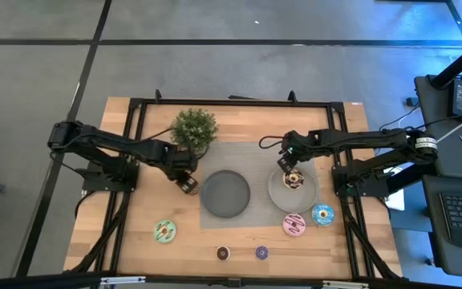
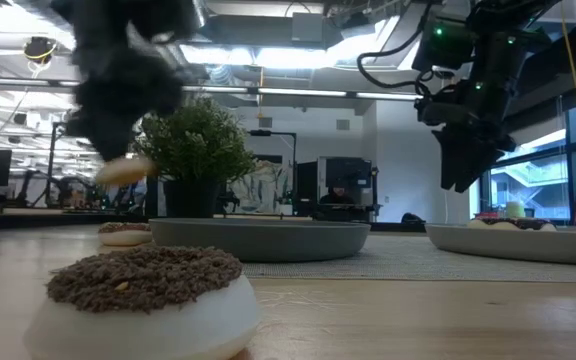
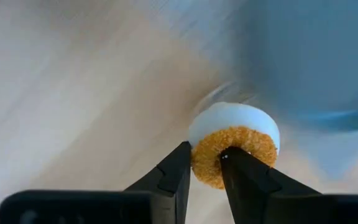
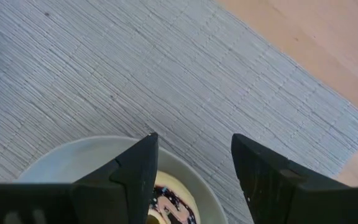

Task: Pick & Place donuts
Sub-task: Put the small yellow donut on the dark gray plate

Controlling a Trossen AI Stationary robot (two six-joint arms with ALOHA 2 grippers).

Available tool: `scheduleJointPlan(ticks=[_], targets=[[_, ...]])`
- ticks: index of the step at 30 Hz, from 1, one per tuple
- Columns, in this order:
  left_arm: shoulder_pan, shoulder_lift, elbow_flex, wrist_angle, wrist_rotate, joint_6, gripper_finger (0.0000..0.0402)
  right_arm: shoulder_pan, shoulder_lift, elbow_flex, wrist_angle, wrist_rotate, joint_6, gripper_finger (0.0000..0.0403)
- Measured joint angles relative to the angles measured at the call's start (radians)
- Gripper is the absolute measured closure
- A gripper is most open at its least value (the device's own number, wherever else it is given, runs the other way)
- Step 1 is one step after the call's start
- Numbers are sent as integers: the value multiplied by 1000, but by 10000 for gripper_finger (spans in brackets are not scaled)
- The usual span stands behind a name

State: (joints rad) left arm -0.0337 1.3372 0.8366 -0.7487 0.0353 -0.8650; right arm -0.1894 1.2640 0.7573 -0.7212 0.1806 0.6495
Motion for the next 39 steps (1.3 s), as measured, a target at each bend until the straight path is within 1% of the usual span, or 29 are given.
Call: scheduleJointPlan(ticks=[3, 6, 10, 15, 18, 22, 24, 28, 35, 37, 39], targets=[[-5, 27, 34, 156, -11, 108, 322, 0, 0, 0, 18, -4, 0, 196], [-5, 77, 59, 233, -15, 200, 326, 0, 0, 0, 30, -14, -2, 196], [-5, 178, 102, 258, -15, 282, 327, 0, 0, 0, 37, -17, -55, 196], [-22, 319, 203, 254, -18, 319, 327, 0, 0, 0, 35, -32, -107, 196], [-28, 395, 263, 253, -10, 315, 327, 0, 0, 0, 39, -33, -134, 196], [-24, 469, 313, 248, -10, 285, 327, 0, 0, 0, 42, -33, -159, 196], [-23, 489, 331, 254, -11, 287, 327, 0, 0, 0, 41, -46, -154, 196], [-8, 496, 335, 250, -10, 286, 325, 0, 0, -1, 38, -104, -148, 196], [43, 485, 337, 246, -9, 242, 324, 6, 0, -1, 40, -114, -80, 196], [47, 486, 337, 250, 7, 253, 324, 8, 0, -1, 40, -127, -75, 196], [45, 486, 337, 258, 13, 303, 322, 8, 0, -1, 40, -131, -74, 196]])
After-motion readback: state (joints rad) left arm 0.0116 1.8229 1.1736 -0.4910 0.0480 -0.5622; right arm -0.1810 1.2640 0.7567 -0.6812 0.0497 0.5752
